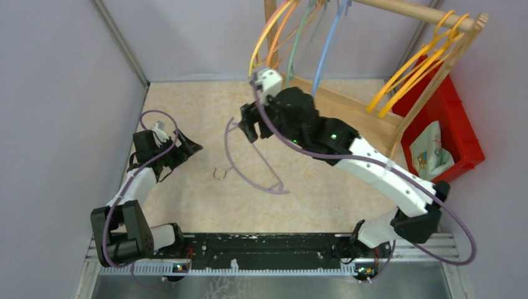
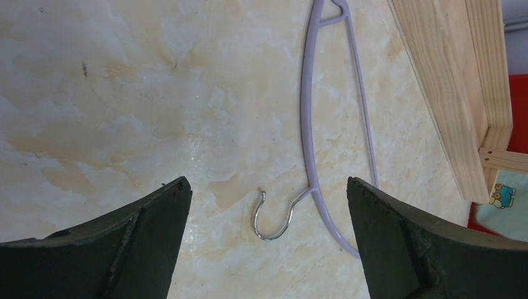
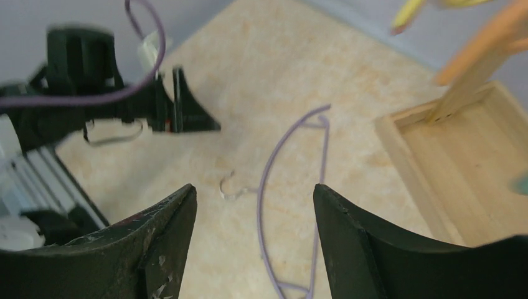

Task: Organize the hangers

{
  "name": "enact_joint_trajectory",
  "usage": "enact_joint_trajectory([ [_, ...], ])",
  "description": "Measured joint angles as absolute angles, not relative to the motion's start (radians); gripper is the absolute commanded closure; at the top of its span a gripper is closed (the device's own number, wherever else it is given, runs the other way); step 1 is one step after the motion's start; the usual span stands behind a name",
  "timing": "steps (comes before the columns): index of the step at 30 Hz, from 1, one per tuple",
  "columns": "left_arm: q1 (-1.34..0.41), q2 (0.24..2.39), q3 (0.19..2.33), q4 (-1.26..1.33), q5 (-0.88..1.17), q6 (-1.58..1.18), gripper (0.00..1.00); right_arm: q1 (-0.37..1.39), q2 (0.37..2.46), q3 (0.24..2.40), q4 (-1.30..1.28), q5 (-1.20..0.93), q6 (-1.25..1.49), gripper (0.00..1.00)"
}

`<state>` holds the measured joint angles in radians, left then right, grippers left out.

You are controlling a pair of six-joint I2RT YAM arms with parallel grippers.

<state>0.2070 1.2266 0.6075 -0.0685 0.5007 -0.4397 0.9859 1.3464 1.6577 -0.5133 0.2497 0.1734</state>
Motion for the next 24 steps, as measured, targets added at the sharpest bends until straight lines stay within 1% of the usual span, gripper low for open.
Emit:
enact_joint_trajectory([
  [6, 0.204, 1.227, 0.607, -0.068, 0.502, -0.440, 0.01, 1.013, 1.572, 1.666, -0.647, 0.054, 0.091, 0.33],
  [10, 0.203, 1.227, 0.607, -0.068, 0.503, -0.440, 0.01, 1.014, 1.695, 1.603, -0.654, -0.035, 0.061, 0.36],
  [17, 0.203, 1.226, 0.607, -0.067, 0.504, -0.441, 0.01, 1.027, 1.914, 1.511, -0.621, -0.091, 0.043, 0.39],
  [24, 0.203, 1.221, 0.607, -0.067, 0.505, -0.441, 0.01, 1.033, 1.995, 1.479, -0.562, -0.075, 0.044, 0.41],
])
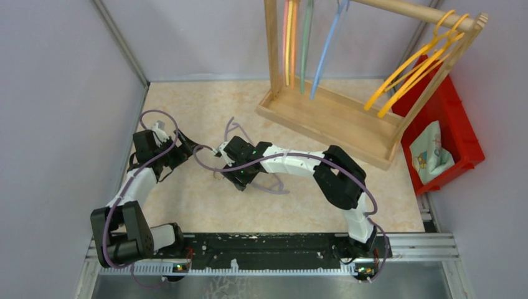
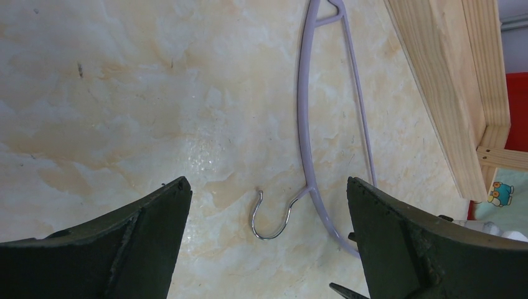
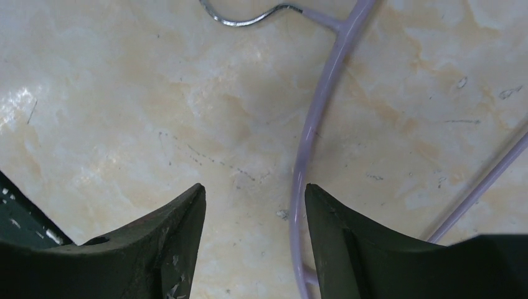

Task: Organize the hangers

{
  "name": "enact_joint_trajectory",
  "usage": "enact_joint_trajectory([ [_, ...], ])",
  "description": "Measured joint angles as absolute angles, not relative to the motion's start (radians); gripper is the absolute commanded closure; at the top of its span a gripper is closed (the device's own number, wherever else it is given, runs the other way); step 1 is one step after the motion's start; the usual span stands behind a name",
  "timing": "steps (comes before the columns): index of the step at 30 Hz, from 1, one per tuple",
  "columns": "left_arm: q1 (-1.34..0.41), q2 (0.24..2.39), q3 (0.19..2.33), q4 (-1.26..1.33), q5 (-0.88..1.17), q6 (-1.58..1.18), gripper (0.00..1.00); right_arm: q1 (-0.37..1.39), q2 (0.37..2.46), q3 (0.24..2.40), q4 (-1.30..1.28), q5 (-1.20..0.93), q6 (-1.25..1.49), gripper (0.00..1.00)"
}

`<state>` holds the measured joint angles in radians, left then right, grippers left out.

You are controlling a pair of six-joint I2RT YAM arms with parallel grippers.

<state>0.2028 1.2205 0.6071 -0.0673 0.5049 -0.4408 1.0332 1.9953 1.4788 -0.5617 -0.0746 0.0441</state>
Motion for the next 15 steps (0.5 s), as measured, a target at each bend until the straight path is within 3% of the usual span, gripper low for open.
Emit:
enact_joint_trajectory([
  [15, 0.203, 1.221, 0.607, -0.068, 0.503, -0.441, 0.01, 1.024, 2.055, 1.454, -0.419, 0.017, 0.046, 0.41],
])
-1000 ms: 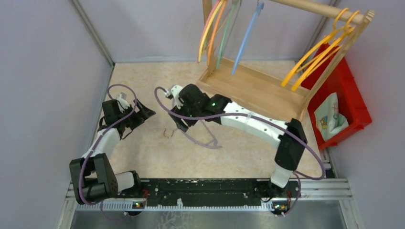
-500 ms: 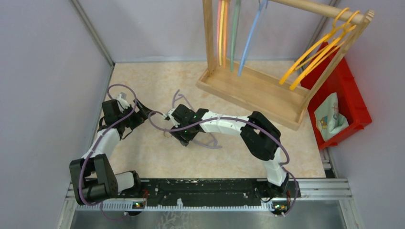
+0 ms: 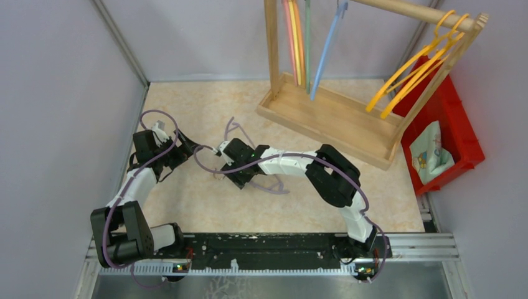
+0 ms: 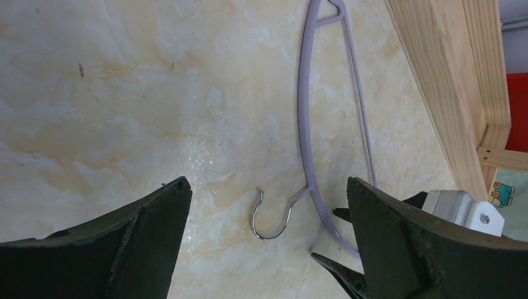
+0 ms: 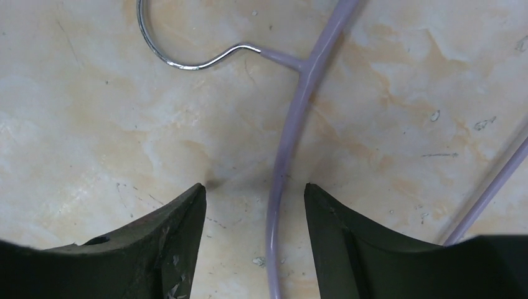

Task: Organize the hangers

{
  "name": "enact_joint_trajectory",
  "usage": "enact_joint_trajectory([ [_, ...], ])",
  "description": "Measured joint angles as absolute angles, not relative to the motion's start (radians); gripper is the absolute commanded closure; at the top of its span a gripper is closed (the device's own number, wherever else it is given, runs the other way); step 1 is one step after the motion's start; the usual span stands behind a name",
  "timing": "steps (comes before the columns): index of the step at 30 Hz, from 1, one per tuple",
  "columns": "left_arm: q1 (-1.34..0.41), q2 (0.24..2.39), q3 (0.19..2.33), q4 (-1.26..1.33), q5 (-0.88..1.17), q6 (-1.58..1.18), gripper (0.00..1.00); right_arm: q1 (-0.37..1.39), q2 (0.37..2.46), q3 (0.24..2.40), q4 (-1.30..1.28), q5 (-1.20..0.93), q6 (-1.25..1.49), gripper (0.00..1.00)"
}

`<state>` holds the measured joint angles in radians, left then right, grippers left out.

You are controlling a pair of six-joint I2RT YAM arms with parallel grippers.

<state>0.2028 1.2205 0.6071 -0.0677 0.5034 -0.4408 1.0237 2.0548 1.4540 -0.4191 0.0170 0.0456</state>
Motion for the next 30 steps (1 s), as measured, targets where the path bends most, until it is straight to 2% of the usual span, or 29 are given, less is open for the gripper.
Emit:
enact_joint_trajectory([
  [5, 0.203, 1.221, 0.607, -0.069, 0.498, -0.440, 0.01, 0.981, 2.062, 1.460, -0.414, 0.006, 0.045, 0.79],
  [7, 0.203, 1.221, 0.607, -0.070, 0.496, -0.440, 0.01, 0.962, 2.070, 1.470, -0.415, -0.006, 0.047, 0.85],
  [8, 0.203, 1.221, 0.607, -0.070, 0.494, -0.441, 0.01, 0.956, 2.073, 1.474, -0.414, -0.009, 0.047, 1.00],
  [17, 0.203, 1.221, 0.607, -0.073, 0.482, -0.440, 0.04, 0.933, 2.070, 1.466, -0.403, -0.059, 0.052, 1.00],
  [30, 0.194, 1.229, 0.607, 0.047, 0.601, -0.548, 0.04, 0.792, 1.968, 1.467, -0.430, -0.375, 0.170, 1.00],
])
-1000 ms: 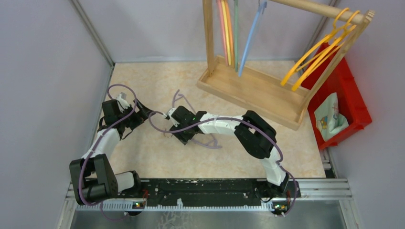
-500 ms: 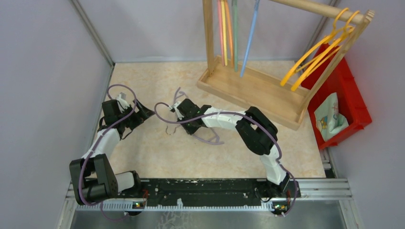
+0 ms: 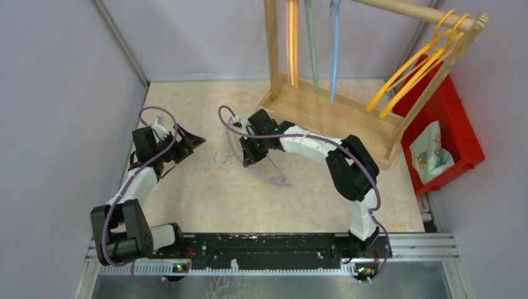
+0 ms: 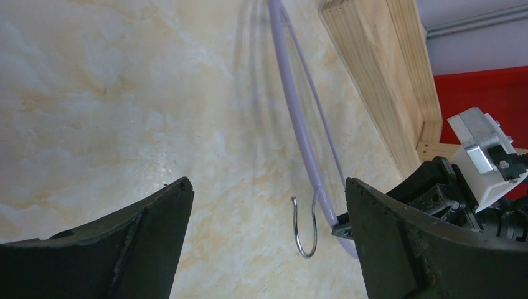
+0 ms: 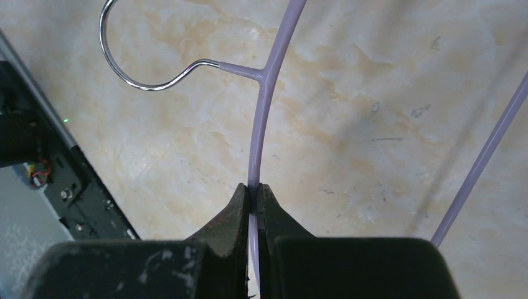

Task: Organize the hangers

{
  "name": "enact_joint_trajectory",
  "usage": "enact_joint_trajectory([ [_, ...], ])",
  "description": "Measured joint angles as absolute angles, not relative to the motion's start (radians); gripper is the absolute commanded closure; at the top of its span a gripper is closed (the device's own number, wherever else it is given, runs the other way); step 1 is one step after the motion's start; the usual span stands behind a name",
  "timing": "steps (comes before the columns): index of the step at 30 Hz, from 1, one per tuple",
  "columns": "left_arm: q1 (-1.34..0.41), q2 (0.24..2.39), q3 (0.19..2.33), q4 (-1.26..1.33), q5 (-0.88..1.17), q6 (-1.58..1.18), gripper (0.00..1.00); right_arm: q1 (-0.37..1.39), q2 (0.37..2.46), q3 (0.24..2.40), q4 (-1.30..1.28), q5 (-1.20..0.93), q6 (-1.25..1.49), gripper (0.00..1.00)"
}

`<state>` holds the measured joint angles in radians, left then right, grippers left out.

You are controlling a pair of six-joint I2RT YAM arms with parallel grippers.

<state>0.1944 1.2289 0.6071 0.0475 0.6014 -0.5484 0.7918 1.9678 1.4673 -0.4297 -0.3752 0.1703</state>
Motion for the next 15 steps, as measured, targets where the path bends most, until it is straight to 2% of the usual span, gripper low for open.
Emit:
enact_joint_trajectory([
  [15, -0.028, 1.482, 0.678, 0.219, 0.614, -0.722, 0.09, 0.804, 1.951, 1.467, -0.472, -0.488, 0.178, 1.00],
])
